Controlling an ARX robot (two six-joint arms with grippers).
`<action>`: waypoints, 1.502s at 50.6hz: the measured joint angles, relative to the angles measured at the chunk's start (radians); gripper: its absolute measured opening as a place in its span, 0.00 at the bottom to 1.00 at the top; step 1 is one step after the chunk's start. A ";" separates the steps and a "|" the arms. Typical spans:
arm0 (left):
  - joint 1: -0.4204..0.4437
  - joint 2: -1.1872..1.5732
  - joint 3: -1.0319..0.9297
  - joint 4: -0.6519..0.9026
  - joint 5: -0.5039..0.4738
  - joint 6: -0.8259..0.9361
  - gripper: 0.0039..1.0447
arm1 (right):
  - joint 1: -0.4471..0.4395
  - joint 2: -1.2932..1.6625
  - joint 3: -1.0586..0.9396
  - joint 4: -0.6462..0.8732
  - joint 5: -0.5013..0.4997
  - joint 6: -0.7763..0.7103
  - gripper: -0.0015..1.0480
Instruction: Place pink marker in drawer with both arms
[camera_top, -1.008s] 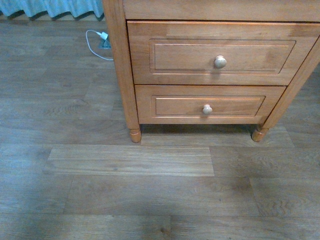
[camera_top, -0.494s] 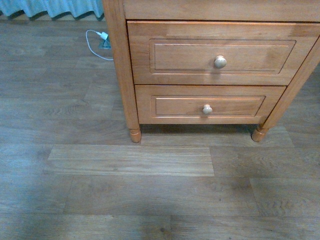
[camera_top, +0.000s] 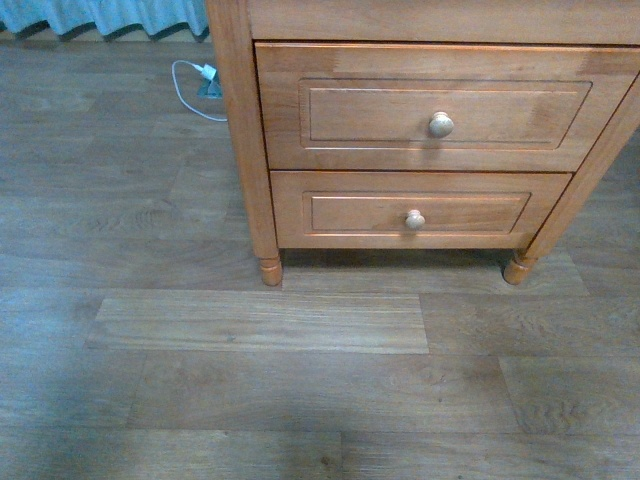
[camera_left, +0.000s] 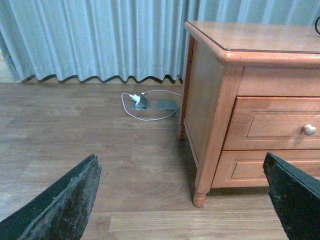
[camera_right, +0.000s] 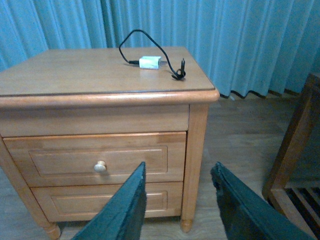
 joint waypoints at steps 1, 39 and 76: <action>0.000 0.000 0.000 0.000 0.001 0.000 0.94 | -0.001 -0.006 -0.008 0.001 0.000 0.000 0.31; 0.000 0.000 0.000 0.000 0.002 0.000 0.94 | -0.004 -0.251 -0.172 -0.077 -0.004 -0.005 0.01; 0.000 0.000 0.000 0.000 0.001 0.000 0.94 | -0.004 -0.500 -0.211 -0.282 -0.006 -0.005 0.01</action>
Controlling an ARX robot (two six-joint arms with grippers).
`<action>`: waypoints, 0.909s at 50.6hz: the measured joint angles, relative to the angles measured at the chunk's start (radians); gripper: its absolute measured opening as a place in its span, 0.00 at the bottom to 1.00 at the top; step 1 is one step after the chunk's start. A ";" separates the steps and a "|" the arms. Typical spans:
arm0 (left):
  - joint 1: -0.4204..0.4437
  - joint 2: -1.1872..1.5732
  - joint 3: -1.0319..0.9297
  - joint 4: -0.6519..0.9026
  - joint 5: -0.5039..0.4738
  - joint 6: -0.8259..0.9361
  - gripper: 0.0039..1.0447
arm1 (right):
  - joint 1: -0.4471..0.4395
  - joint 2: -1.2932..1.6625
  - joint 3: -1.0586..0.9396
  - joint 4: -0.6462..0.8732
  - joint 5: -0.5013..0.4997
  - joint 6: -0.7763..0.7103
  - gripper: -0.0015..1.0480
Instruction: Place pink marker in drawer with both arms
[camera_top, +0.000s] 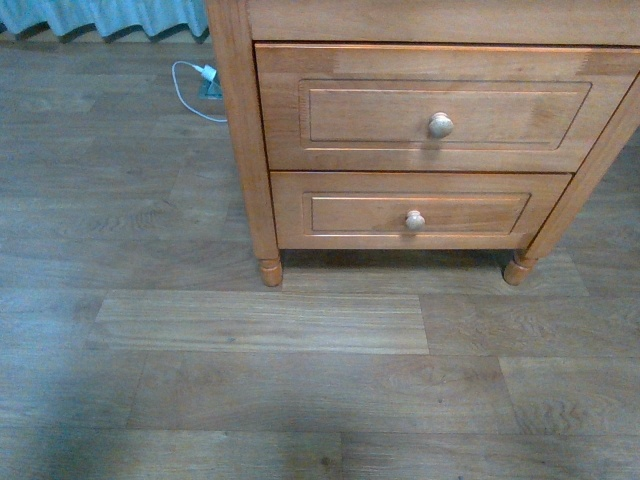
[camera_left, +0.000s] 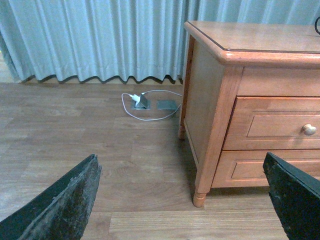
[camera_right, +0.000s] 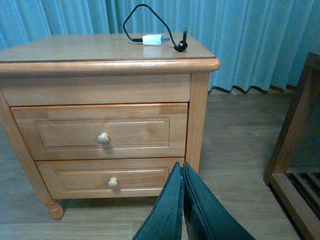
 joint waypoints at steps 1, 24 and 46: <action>0.000 0.000 0.000 0.000 0.000 0.000 0.94 | 0.000 0.000 0.000 0.000 0.000 0.000 0.01; 0.000 0.000 0.000 0.000 0.000 0.000 0.94 | 0.000 0.000 0.000 0.000 0.000 -0.001 0.41; 0.000 0.000 0.000 0.000 0.000 0.000 0.94 | 0.000 0.000 0.000 -0.001 0.000 -0.001 0.92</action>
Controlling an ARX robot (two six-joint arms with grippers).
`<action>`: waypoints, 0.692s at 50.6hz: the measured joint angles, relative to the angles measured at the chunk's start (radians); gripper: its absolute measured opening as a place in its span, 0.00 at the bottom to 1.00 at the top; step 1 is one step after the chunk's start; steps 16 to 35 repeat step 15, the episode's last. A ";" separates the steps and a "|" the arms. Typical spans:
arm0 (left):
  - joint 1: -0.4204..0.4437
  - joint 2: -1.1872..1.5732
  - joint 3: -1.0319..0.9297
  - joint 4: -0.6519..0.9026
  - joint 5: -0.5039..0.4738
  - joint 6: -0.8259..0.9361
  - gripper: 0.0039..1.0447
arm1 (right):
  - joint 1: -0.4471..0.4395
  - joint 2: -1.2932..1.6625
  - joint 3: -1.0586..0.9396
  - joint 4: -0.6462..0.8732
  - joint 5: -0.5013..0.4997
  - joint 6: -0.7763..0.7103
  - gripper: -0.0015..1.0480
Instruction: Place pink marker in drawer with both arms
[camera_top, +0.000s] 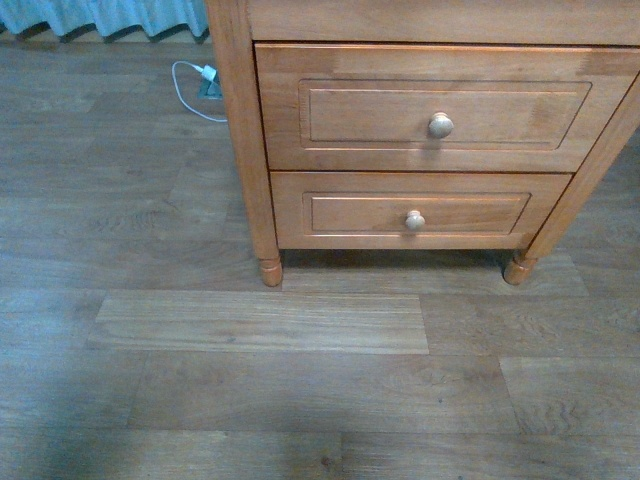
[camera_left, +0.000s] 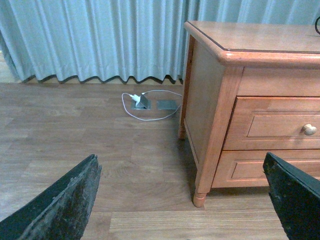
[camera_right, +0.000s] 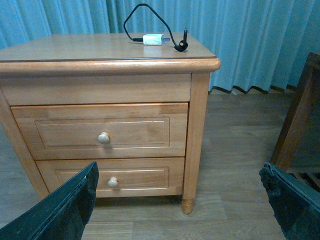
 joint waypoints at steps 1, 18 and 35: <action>0.000 0.000 0.000 0.000 0.000 0.000 0.94 | 0.000 0.000 0.000 0.000 0.000 0.000 0.92; 0.000 0.000 0.000 0.000 0.000 0.000 0.94 | 0.000 0.000 0.000 0.000 0.000 0.000 0.92; 0.000 0.000 0.000 0.000 0.000 0.000 0.94 | 0.000 0.000 0.000 0.000 0.000 0.000 0.92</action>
